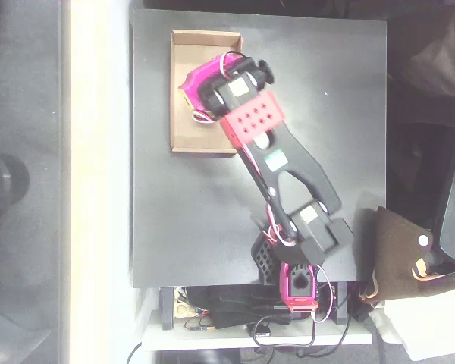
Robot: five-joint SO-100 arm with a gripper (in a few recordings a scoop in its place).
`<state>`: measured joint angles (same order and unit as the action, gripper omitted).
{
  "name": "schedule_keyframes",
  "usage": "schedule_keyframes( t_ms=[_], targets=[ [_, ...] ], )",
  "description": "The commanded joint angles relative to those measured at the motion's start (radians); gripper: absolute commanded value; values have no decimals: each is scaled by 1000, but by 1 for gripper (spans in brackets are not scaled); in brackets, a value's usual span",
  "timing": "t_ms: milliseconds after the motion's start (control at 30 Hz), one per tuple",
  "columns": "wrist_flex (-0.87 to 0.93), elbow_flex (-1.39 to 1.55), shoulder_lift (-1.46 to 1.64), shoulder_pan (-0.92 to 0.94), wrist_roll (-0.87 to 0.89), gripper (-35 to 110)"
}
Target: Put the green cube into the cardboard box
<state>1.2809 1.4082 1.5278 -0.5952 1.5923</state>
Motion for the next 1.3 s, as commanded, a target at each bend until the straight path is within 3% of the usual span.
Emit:
schedule_keyframes(
  t_ms=[0, 433, 1033, 1267],
  targets=[
    [-3, -18, 184, -5, 107, 40],
    [-3, -18, 549, 21, 107, 40],
    [-3, -15, 726, 494, 107, 40],
    [-2, 2, 724, 591, 107, 38]
  ],
)
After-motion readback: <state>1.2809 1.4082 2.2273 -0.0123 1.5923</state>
